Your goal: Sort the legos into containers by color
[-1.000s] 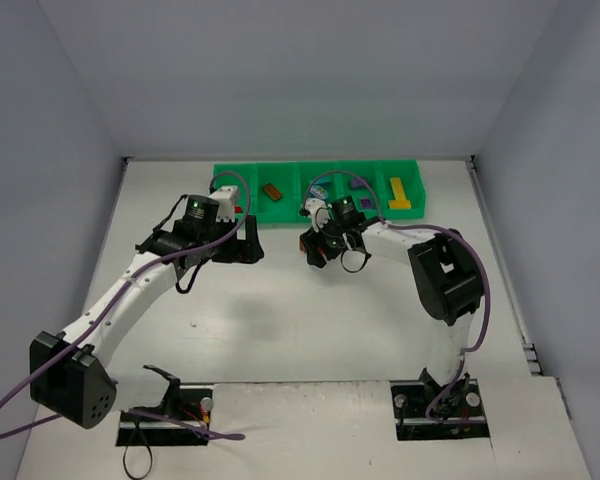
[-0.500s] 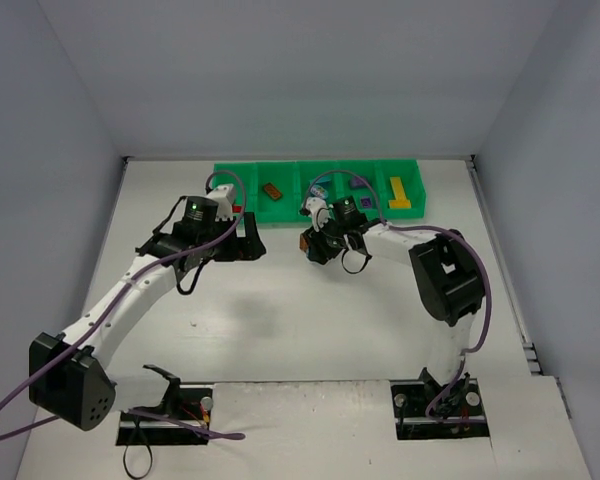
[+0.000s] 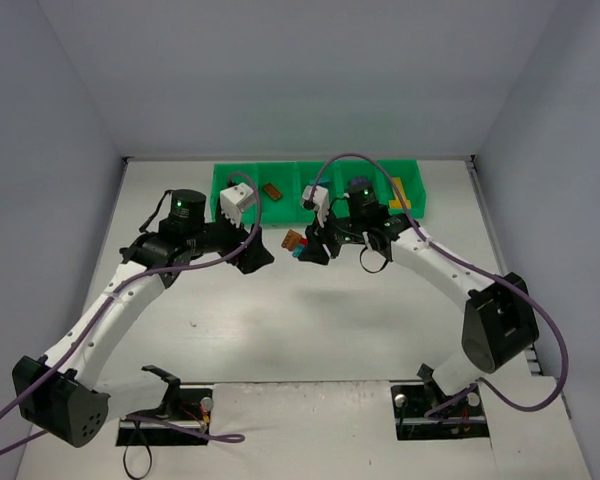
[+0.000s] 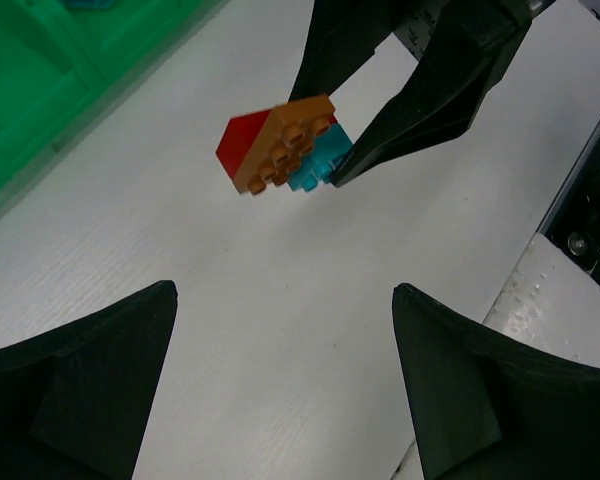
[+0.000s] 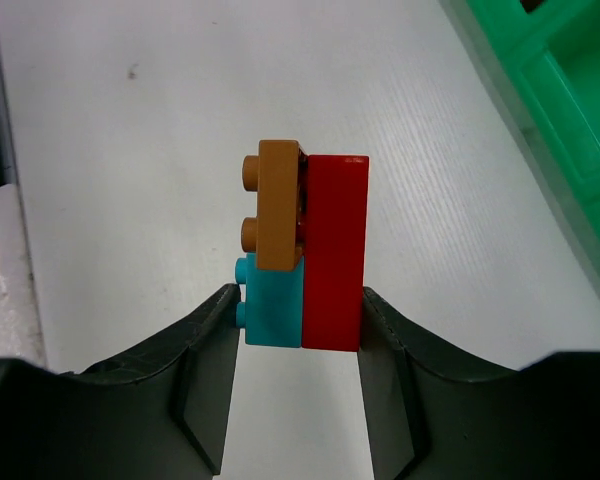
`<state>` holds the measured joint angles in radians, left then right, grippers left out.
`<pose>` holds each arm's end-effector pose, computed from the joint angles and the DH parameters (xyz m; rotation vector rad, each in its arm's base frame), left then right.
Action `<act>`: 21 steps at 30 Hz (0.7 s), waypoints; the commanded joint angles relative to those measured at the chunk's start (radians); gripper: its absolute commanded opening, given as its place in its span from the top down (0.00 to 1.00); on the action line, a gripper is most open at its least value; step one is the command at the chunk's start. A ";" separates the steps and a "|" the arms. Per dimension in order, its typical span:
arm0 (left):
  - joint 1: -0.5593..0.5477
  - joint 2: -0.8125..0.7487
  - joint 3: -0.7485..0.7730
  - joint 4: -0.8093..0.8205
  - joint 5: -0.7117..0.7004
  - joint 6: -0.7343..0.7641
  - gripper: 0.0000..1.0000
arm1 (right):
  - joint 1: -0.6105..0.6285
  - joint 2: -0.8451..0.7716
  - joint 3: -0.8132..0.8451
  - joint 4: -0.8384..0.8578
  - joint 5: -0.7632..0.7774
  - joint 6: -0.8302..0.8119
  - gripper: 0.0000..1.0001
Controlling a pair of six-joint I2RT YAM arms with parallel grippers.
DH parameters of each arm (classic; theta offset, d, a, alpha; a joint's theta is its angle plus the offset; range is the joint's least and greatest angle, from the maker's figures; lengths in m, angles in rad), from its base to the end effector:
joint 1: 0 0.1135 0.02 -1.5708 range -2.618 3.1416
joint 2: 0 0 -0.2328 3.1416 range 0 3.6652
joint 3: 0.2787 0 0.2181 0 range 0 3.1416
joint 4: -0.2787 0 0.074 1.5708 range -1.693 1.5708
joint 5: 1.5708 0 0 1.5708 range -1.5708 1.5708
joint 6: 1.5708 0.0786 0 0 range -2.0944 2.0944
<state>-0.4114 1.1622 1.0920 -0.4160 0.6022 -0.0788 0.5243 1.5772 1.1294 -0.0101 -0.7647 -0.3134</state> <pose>0.2238 -0.1462 0.3074 0.7189 1.9616 -0.9189 0.2790 0.2242 0.2518 -1.2352 1.5786 0.9049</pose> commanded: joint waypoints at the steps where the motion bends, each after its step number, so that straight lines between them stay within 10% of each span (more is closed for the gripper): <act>1: 0.000 -0.006 0.109 -0.004 0.151 0.183 0.18 | 0.028 -0.065 0.061 -0.089 -0.104 -0.047 1.00; 21: -0.010 0.186 0.301 -0.129 0.369 0.370 0.30 | 0.063 -0.129 0.092 -0.159 -0.171 -0.064 1.00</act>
<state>-0.4133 1.3556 1.3323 -0.5705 0.9096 0.2508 0.5781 1.4975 1.1667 -0.1864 -0.8833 -0.3691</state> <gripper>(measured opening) 0.706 0.423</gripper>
